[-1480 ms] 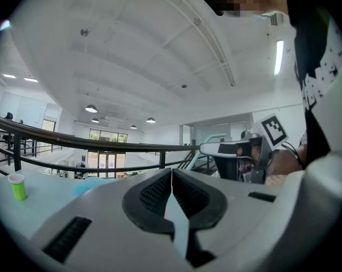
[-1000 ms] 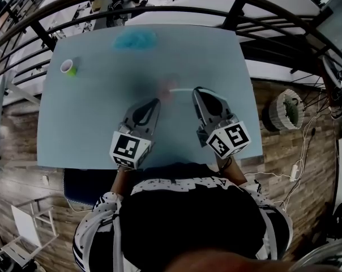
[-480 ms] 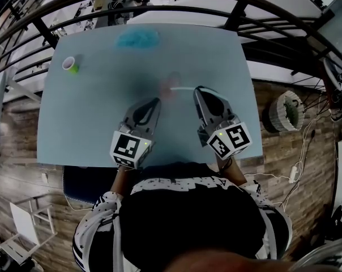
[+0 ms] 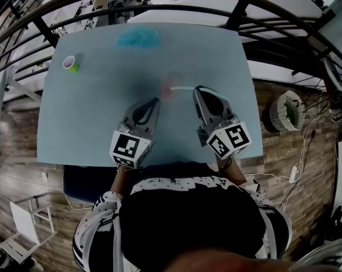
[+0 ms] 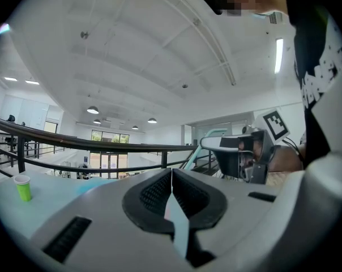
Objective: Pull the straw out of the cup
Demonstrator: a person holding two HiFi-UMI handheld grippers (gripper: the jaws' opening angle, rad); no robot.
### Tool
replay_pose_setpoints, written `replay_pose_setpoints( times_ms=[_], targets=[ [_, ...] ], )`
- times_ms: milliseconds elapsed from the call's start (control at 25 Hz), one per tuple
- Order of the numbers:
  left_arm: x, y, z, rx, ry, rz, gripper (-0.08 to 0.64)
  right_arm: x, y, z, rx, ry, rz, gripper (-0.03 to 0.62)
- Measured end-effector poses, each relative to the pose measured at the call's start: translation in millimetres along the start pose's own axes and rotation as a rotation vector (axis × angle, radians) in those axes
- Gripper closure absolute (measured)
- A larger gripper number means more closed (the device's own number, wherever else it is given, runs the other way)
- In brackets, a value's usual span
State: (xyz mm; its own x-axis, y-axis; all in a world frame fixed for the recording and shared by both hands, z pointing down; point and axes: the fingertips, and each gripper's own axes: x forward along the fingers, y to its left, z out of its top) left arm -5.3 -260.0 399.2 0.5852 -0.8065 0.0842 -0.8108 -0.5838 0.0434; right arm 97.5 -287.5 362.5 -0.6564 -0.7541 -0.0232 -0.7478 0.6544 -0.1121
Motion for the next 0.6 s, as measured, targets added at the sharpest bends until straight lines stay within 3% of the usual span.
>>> replay_pose_setpoints(
  times_ms=[600],
  targets=[
    [1.0, 2.4, -1.5, -0.004, 0.005, 0.003, 0.545, 3.4, -2.7, -2.9, 0.007, 0.011, -0.008, 0.549]
  ],
)
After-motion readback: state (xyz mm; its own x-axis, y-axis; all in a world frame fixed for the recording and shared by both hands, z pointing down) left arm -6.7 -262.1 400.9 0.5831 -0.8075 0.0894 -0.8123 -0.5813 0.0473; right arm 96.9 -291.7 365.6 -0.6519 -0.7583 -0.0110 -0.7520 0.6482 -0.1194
